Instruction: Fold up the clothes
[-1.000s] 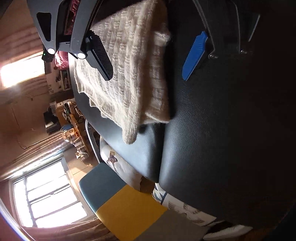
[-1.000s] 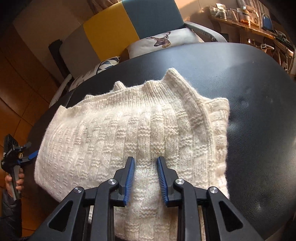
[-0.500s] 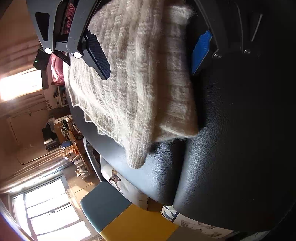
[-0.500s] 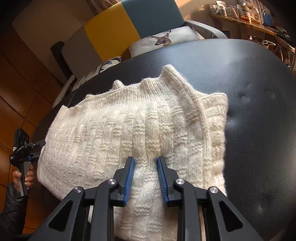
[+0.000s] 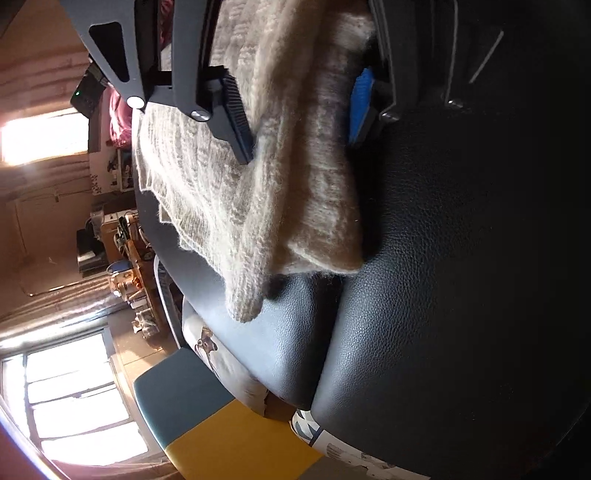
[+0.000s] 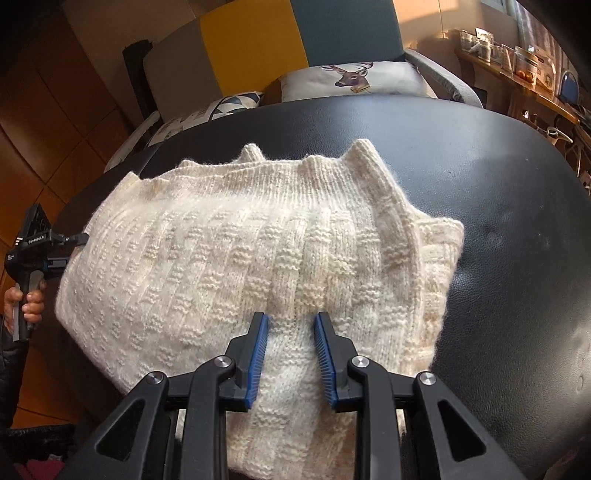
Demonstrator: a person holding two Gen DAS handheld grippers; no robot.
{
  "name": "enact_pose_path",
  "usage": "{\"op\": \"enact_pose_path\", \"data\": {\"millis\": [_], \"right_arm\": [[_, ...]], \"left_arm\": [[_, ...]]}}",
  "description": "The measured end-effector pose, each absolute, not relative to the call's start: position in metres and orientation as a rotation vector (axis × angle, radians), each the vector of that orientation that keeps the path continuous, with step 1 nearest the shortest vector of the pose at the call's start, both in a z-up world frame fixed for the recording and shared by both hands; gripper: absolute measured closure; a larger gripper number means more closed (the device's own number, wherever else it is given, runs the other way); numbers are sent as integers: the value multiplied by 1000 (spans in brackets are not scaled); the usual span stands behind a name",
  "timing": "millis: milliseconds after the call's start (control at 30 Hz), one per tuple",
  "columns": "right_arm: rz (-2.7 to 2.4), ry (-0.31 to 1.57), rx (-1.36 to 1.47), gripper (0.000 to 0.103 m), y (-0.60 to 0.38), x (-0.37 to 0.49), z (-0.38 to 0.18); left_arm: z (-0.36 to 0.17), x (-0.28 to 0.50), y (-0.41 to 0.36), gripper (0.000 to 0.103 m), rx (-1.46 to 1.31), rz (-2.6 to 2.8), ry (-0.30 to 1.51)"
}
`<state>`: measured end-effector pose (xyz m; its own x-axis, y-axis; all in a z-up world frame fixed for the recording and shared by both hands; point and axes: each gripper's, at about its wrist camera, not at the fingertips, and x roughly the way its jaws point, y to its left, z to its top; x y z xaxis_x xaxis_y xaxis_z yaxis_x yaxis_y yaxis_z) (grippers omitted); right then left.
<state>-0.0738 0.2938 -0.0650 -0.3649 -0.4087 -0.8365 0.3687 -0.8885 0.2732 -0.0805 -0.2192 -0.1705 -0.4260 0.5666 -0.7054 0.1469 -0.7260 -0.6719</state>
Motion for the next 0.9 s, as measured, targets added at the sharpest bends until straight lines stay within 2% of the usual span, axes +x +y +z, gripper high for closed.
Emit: {"op": "enact_pose_path", "data": {"millis": [67,133,167,200,267,467,833,900], "right_arm": [[-2259,-15,1402,77,292,-74,-63],[-2255,26,1376,77,293,-75,-56],[-2256,49,1362,77,294,-76,-52],[-2259,68,1350,77,296,-78,-48],[-2259,107,1339,77,300,-84,-43],[-2184,279,1408,77,299,-101,-50],[-2003,511,1558,77,281,-113,-76],[-1999,504,1570,77,281,-114,-78]], "left_arm": [[-169,-82,-215,43,-1495,2264,-961],[-167,-83,-211,44,-1494,2302,-919],[-167,-84,-209,55,-1503,2330,-887],[-166,-83,-209,58,-1506,2343,-864],[-166,-82,-213,82,-1467,2283,-926],[-154,-81,-207,86,-1429,2312,-881],[-126,-79,-205,86,-1195,2138,-1194],[-116,-78,-200,86,-1148,2105,-1247]]}}
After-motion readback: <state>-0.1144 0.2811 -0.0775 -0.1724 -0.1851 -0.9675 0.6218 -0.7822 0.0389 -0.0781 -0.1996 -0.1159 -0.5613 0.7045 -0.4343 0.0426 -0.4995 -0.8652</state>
